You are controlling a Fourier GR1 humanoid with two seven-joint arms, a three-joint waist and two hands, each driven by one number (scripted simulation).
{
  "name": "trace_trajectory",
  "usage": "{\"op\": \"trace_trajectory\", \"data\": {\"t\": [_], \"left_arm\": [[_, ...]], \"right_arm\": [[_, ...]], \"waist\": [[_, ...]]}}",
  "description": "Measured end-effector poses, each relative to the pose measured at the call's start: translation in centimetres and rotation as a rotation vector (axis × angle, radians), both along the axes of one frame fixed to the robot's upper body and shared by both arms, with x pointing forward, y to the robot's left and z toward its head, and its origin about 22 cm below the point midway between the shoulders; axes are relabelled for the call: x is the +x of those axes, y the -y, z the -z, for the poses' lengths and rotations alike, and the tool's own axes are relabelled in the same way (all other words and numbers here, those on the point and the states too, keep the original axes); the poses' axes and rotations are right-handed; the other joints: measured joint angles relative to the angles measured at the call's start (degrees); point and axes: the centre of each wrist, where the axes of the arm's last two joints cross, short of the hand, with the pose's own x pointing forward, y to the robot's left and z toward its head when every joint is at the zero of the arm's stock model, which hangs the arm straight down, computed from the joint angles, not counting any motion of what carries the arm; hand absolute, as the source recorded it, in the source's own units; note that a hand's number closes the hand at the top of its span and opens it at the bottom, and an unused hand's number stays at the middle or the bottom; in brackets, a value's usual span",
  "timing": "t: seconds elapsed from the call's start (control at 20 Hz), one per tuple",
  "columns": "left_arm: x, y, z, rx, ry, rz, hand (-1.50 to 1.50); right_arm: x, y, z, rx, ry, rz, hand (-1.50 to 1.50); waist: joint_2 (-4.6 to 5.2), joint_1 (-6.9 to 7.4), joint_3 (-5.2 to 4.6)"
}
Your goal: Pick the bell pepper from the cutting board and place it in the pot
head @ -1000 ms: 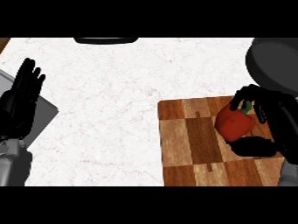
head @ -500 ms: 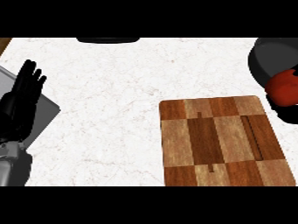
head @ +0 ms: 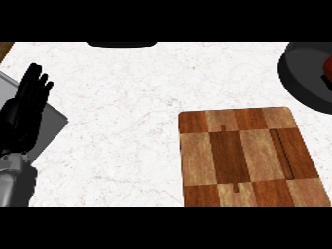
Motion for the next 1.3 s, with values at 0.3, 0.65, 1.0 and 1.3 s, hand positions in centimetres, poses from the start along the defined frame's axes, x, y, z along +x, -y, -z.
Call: {"op": "trace_trajectory", "data": {"t": [0.3,0.65,1.0,1.3], "left_arm": [[-0.1,0.2,0.0,0.002,0.01,0.012,0.0],[0.2,0.9,-0.3,-0.002,0.017,0.031,0.0],[0.9,1.1,-0.3,0.0,0.025,0.044,0.0],[1.3,1.2,-0.6,-0.01,0.03,0.051,0.0]], "right_arm": [[2.0,3.4,1.8,-0.079,0.023,0.09,1.5],[4.2,5.9,4.8,-0.315,-0.002,0.24,1.5],[5.6,8.0,7.6,-0.291,-0.086,0.252,-1.5],[5.9,8.6,9.0,-0.133,-0.197,0.192,-1.5]], "waist": [[0.45,0.93,0.03],[0.7,1.73,0.08],[1.13,2.57,0.17],[1.43,3.21,0.27]]}}
